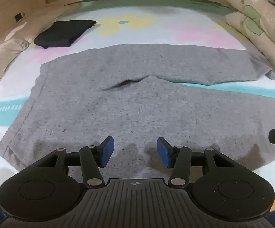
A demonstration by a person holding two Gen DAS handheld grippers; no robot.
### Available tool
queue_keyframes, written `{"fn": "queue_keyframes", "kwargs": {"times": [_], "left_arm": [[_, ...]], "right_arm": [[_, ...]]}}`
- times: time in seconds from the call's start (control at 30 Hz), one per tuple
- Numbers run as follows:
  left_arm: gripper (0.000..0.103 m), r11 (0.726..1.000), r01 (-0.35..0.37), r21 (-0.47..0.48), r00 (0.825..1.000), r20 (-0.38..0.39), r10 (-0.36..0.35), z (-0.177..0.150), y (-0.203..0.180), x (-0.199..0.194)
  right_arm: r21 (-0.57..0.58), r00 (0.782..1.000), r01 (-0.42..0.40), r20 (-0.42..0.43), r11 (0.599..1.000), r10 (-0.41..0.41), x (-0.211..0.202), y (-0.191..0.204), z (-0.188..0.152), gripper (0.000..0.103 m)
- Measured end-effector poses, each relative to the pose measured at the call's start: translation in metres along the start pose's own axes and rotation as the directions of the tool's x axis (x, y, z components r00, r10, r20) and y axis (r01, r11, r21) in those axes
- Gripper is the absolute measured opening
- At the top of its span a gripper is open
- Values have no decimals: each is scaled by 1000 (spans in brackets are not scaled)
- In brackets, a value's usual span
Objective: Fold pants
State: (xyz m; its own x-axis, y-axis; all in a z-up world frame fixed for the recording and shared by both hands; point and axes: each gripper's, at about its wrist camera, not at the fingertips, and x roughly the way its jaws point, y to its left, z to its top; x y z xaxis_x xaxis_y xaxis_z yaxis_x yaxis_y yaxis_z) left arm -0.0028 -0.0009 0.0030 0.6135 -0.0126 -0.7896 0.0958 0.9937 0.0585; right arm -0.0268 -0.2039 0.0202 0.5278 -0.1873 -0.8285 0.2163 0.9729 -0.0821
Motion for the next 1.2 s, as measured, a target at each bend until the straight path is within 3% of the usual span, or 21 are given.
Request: {"fn": "queue_keyframes", "kwargs": {"times": [0.13, 0.3, 1.2], "left_arm": [[49, 1000, 14, 12, 1000, 0, -14, -12, 3, 2], [49, 1000, -12, 13, 998, -54, 12, -4, -3, 9], [49, 1000, 4, 23, 998, -56, -3, -3, -7, 7]], "right_arm": [[-8, 1000, 0, -5, 1000, 0, -3, 3, 6, 98], [5, 1000, -8, -6, 1000, 8, 6, -2, -2, 98], [3, 1000, 6, -27, 1000, -6, 8, 1, 0, 98]]}}
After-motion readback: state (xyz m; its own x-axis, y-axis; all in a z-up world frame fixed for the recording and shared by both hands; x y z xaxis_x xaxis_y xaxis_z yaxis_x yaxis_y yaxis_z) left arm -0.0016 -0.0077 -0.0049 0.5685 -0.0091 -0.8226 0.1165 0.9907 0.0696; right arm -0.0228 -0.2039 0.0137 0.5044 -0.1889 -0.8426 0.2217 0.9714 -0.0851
